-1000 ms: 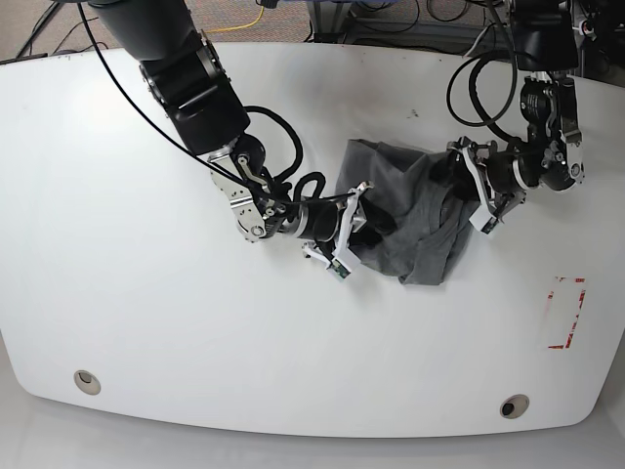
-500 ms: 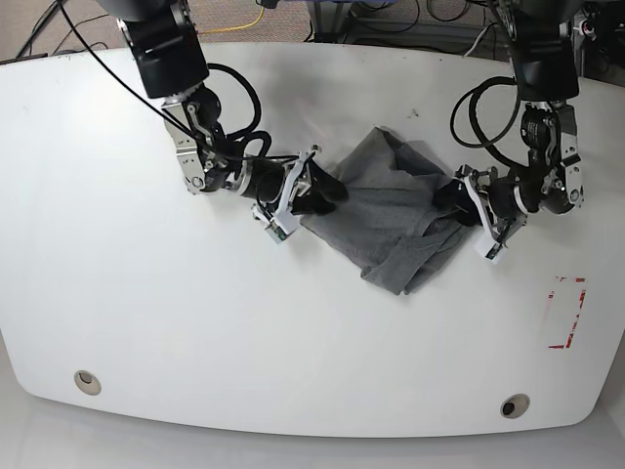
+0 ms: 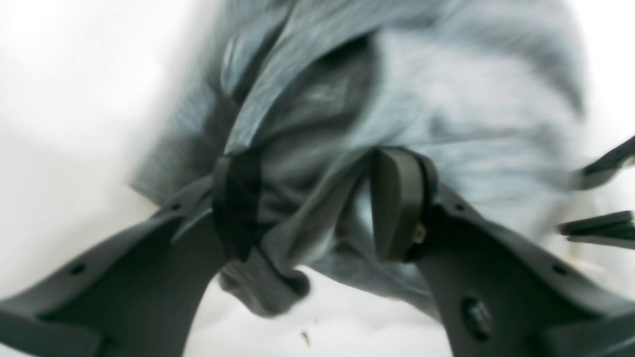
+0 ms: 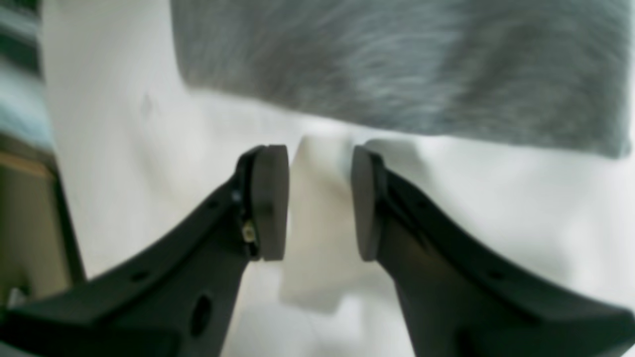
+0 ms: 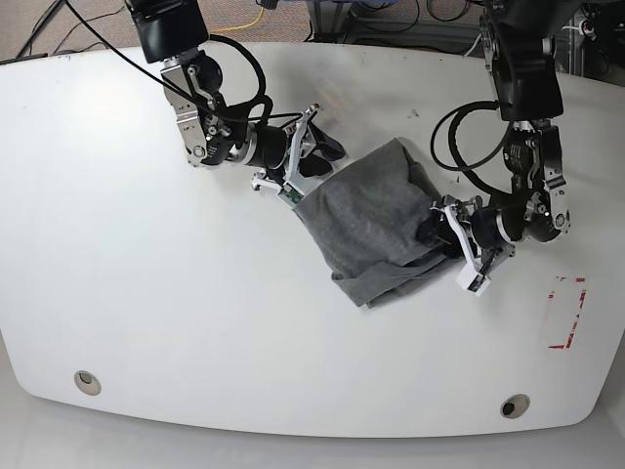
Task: Layout the t-shirt on the table in an organized manner, then fold the t-shirt properly
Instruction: 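Lower the bundle with both grippers and tuck its edges under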
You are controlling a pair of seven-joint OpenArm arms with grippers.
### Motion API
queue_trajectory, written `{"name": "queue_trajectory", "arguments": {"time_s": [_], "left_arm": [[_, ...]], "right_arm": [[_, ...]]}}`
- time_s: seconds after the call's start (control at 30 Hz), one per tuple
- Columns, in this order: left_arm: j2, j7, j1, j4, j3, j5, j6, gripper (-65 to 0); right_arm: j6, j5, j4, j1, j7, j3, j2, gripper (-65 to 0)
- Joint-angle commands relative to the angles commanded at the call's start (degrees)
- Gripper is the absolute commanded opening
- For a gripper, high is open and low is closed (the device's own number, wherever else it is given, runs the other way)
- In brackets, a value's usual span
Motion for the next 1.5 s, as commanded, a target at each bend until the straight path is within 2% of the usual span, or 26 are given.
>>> {"name": "queue_trajectory", "arguments": {"time_s": [0.07, 0.1, 0.27, 0.4, 0.57, 0.77, 0.83, 0.93, 1.03, 1.17, 1.3, 1.5], "left_arm": [[0.7, 1.7, 0.5, 4.4, -0.1, 0.0, 0.0, -35.4], [0.8, 2.0, 0.6, 6.1, -0.1, 0.0, 0.0, -35.6], [0.8, 1.9, 0.7, 8.2, -0.2, 0.3, 0.0, -35.6], [0.6, 1.8, 1.4, 8.0, -0.4, 1.3, 0.0, -35.8], [1.0, 0.2, 3.9, 8.4, -0.4, 7.0, 0.0, -37.8], [2.8, -2.2, 6.4, 5.7, -0.4, 13.2, 0.0, -50.6], [3.6, -2.5, 6.9, 2.9, -0.4, 15.8, 0.0, -53.7], [4.2, -4.6, 7.4, -1.2, -0.4, 18.0, 0.0, -53.7], [4.3, -6.1, 7.5, -5.0, -0.2, 18.3, 0.0, -53.7], [4.3, -6.9, 7.0, -9.7, -0.1, 18.2, 0.0, -53.7], [4.2, -9.0, 6.1, -12.6, 0.2, 18.3, 0.0, -53.7], [3.9, -9.1, 4.7, -15.0, 6.8, 18.2, 0.0, -53.7]], "right_arm": [[-1.85, 0.1, 3.8, 1.4, -2.4, 0.7, -0.3, -43.9], [-2.2, 0.1, 4.7, 2.7, -3.5, 0.7, -0.3, -43.9], [-2.37, 0.0, 3.7, 9.6, -5.4, 0.4, -1.1, -43.9], [-2.02, -0.2, -3.8, 15.6, -5.0, 0.5, -3.1, -44.1], [-1.93, -0.2, -13.5, 20.1, 0.4, 0.4, -4.6, -44.1], [-1.85, -2.3, -22.8, 22.7, 6.9, 0.3, -5.4, -44.1], [-1.85, -4.0, -25.2, 22.8, 9.2, 0.3, -6.5, -44.1], [-0.35, -7.3, -27.9, 21.9, 13.0, 0.3, -7.2, -44.1], [0.26, -10.0, -28.7, 19.9, 15.3, 0.4, -7.2, -45.7], [0.44, -11.9, -28.4, 16.2, 15.8, 0.4, -6.9, -51.0], [0.35, -11.8, -25.6, 11.7, 15.8, 0.6, -5.6, -52.2], [-0.09, -11.9, -18.3, 3.9, 15.6, 0.6, -3.5, -52.0]]}}
